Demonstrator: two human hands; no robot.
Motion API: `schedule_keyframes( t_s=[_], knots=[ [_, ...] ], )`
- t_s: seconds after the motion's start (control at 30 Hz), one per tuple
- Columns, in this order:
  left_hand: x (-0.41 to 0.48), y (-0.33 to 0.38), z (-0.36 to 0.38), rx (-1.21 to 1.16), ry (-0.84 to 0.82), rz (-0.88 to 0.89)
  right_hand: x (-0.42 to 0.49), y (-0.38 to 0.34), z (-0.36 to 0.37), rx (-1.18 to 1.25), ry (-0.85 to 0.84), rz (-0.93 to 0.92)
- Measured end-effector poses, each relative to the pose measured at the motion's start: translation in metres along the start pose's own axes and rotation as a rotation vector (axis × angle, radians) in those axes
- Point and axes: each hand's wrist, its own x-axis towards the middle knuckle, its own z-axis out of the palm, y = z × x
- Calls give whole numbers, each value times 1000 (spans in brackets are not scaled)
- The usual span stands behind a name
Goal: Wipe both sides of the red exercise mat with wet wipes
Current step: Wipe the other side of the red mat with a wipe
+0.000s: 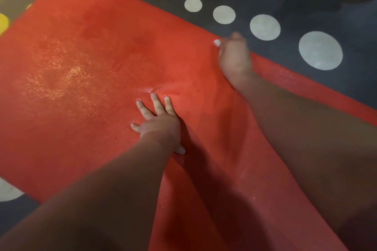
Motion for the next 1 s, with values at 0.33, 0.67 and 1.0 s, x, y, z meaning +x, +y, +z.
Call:
schedule_keyframes(
  t_s=[0.33,0.67,1.0],
  knots=[
    [1,-2,2,-9,7,12,-25,-35,11,192,-183,-443],
    [0,-2,1,-8,18,26,-77,-43,7,282,-220,-491],
    [-5,-5,1,13,53,47,-63,-1,4,193,-26,-114]
  ],
)
